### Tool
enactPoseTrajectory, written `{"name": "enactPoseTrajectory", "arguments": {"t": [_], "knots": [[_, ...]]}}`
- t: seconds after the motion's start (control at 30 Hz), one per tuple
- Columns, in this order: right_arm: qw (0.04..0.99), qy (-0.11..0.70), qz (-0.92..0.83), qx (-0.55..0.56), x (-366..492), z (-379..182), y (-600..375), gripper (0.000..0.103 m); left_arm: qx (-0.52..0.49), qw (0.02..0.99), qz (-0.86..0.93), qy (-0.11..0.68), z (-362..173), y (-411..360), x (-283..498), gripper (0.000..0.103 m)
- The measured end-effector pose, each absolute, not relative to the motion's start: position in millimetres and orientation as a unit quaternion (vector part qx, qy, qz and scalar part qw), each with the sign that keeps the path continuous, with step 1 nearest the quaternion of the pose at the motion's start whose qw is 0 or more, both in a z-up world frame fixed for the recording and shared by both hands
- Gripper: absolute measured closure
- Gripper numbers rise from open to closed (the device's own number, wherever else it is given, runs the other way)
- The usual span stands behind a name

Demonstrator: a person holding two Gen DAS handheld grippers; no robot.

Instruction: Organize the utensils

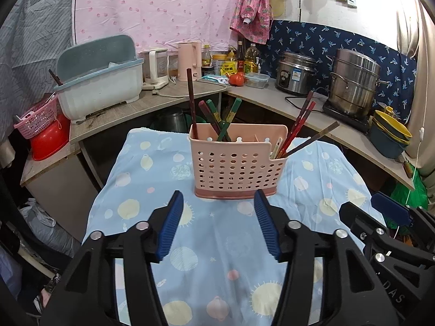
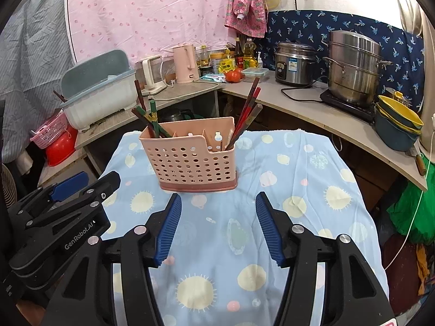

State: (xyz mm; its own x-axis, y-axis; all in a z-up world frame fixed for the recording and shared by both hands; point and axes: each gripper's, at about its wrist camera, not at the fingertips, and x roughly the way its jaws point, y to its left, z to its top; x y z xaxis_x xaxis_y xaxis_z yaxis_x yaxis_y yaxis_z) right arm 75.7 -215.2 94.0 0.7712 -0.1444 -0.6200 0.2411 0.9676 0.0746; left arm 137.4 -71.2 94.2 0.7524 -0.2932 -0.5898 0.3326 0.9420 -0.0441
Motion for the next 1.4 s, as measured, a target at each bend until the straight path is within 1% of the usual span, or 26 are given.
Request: {"name": "enactPoseTrajectory", "arguments": {"t": [0.1,0.17,0.27,0.33,0.4,0.5,0.6,1.4], "knots": [[0.938,0.322,-0.107,0.069,74,93,-214,0.045,0.033,0.936,-0.165,0.31,93,-70,136,0.045],[0.938,0.322,-0.107,0.067,74,92,-213,0.042,0.033,0.935,-0.165,0.311,93,-70,136,0.044],[0.939,0.32,-0.108,0.064,73,90,-212,0.037,0.034,0.936,-0.159,0.311,91,-69,135,0.033],[0.94,0.318,-0.112,0.059,71,90,-211,0.035,0.034,0.937,-0.155,0.311,90,-69,134,0.031],[0.94,0.317,-0.114,0.057,70,89,-211,0.034,0.033,0.937,-0.151,0.312,89,-68,134,0.026],[0.939,0.316,-0.12,0.058,68,88,-213,0.028,0.031,0.938,-0.145,0.313,87,-66,134,0.02],[0.94,0.314,-0.12,0.064,67,86,-216,0.025,0.031,0.938,-0.141,0.314,86,-65,133,0.016],[0.936,0.318,-0.137,0.058,66,80,-218,0.016,0.034,0.937,-0.128,0.324,78,-61,136,0.011]]}}
